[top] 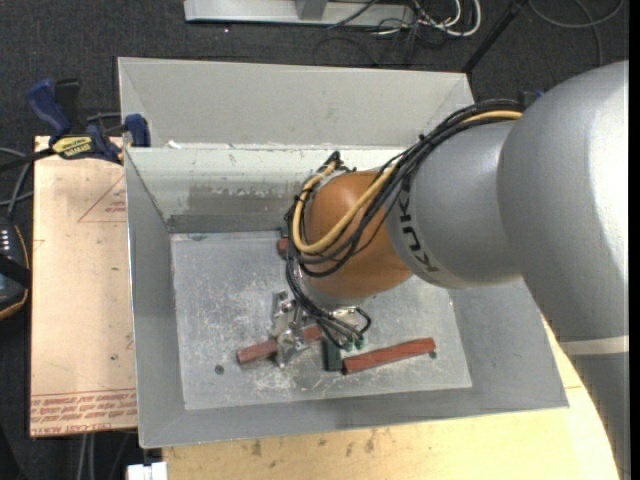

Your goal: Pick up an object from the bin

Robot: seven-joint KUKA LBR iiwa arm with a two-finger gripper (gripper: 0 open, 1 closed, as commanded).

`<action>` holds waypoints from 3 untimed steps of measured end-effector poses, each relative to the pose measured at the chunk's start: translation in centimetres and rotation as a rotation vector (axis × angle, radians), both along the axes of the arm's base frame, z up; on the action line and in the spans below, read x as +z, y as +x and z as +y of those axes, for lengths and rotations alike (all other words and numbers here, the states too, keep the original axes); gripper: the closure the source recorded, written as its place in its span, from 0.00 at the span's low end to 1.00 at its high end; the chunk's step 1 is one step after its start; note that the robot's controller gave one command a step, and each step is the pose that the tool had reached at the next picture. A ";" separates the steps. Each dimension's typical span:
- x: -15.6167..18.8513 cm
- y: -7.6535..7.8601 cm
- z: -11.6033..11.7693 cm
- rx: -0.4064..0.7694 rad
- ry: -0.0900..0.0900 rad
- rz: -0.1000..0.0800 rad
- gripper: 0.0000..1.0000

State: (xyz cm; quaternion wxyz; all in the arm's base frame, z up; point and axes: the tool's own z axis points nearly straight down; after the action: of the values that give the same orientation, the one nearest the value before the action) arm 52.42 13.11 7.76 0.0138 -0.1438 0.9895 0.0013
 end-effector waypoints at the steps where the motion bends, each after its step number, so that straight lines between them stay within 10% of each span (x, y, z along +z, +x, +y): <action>1: 0.1 0.0 0.0 -0.001 -0.001 0.003 1.00; 3: 2.6 -0.6 -0.1 0.000 -0.007 0.033 1.00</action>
Offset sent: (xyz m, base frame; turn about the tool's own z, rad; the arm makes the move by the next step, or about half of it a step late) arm 0.0000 -0.0001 0.0715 0.0000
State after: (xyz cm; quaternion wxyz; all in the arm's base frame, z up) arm 51.82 13.05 10.37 -0.0028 -0.1436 0.9896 0.0002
